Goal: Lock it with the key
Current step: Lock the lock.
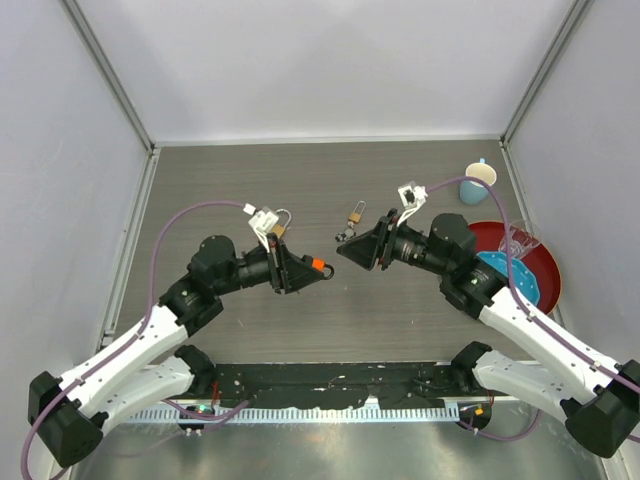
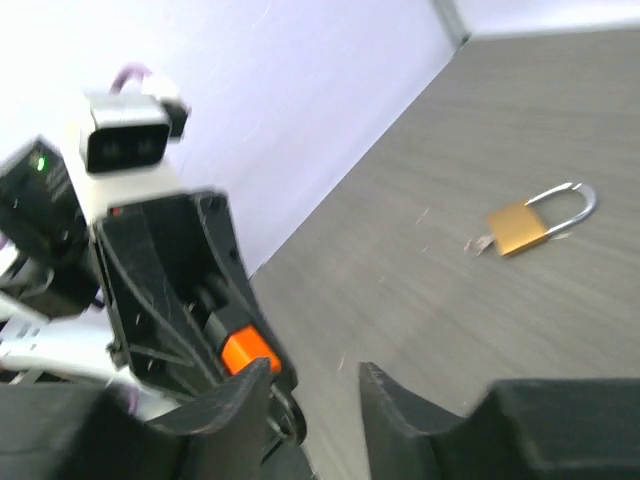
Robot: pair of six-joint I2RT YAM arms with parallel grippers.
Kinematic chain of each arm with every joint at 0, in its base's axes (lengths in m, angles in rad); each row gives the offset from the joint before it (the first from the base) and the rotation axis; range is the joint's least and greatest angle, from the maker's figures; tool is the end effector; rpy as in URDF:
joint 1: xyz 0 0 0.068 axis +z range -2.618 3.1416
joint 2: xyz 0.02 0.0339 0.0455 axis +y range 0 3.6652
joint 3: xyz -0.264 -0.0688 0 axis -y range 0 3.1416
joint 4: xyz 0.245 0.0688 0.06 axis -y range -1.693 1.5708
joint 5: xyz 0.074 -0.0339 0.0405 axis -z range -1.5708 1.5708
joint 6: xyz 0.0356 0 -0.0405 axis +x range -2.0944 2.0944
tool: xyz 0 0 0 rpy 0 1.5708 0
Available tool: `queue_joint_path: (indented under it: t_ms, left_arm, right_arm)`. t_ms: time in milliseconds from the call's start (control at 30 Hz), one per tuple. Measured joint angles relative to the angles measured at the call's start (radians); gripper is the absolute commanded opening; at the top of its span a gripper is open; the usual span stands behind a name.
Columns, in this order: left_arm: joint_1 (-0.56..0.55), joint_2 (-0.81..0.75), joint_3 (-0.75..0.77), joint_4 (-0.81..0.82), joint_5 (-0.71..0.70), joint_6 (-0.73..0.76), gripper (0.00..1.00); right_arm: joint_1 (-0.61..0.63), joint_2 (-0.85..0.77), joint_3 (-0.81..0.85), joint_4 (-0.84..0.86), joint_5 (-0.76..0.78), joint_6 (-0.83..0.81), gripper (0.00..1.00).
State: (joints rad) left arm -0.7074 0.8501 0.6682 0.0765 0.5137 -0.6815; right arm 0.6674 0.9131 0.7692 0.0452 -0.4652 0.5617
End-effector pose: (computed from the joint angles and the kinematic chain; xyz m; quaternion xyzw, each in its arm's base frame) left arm 0.1422 -0.1446 0.3155 0.1792 0.7167 -0.5591 0.3763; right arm 0.1590 0.1456 0.3362 -0.1926 0.7120 0.5163 0.4353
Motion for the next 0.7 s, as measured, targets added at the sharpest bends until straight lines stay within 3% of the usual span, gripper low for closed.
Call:
queue_joint_path:
  t_ms: [100,133,233,500,700]
  left_arm:
    - [0.0,-0.041,-0.042,-0.016,-0.072,-0.018,0.0]
    - [0.0,-0.051,-0.053,-0.016,-0.094,-0.022,0.0]
    - [0.0,-0.099,-0.095,-0.003,-0.177,-0.044,0.0]
    - [0.0,-0.208,-0.233,0.17,-0.321,-0.151,0.0]
    - [0.0,-0.204,-0.294,0.324,-0.351,-0.223,0.0]
  right_arm:
    - [-0.015,-0.008,0.0,0.016,0.063,0.016,0.68]
    - [-0.015,-0.013,-0.001,0.018,0.084,0.019,0.79]
    - [-0.015,-0.033,-0.022,0.045,0.133,0.042,0.96]
    - [-0.015,-0.032,-0.195,0.283,0.153,0.176,0.99]
    - [-0.014,0.114,-0.294,0.597,0.114,0.341,0.88]
